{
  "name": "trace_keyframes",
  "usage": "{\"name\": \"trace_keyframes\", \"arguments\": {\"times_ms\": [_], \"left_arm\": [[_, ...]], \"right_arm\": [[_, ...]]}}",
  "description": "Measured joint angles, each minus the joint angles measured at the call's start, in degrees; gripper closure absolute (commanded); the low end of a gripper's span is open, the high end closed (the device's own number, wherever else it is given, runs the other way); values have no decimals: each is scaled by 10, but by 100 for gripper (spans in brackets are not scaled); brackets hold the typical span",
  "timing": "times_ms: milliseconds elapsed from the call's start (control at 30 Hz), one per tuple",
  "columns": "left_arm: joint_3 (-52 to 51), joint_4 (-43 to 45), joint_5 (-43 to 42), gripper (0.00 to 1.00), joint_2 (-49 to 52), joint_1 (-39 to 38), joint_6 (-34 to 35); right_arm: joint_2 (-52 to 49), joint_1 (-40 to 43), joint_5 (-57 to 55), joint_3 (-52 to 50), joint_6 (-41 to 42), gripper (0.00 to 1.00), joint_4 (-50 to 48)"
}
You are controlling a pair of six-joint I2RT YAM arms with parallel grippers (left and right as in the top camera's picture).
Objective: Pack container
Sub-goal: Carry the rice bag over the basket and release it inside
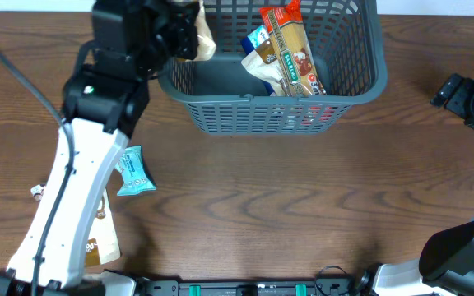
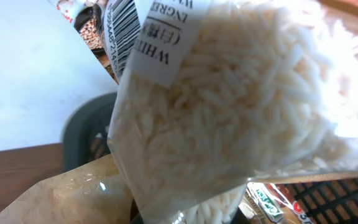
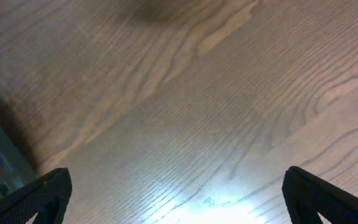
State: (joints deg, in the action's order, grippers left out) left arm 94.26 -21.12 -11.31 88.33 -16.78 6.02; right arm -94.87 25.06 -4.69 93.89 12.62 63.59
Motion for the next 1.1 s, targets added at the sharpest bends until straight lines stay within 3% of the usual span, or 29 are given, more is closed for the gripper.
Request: {"name": "trace_keyframes", "arguments": {"times_ms": [433, 733, 800, 900, 933, 967, 1100], "left_arm": [[0, 3, 1, 94, 93, -59, 7], [0, -47, -2, 94, 144, -95, 15], [0, -48, -1, 73, 151, -95, 14], [0, -45, 1, 58, 153, -94, 15], [0, -42, 1, 44, 153, -94, 13], [0, -40, 1, 38, 152, -93, 11], [0, -40, 1, 38, 152, -91, 15]], "right_arm": [[0, 0, 0, 0, 0, 1, 0], [0, 0, 0, 0, 0, 1, 0], [0, 0, 0, 0, 0, 1, 0], [0, 0, 0, 0, 0, 1, 0], [0, 0, 0, 0, 0, 1, 0], [0, 0, 0, 0, 0, 1, 0], [0, 0, 0, 0, 0, 1, 0]]}}
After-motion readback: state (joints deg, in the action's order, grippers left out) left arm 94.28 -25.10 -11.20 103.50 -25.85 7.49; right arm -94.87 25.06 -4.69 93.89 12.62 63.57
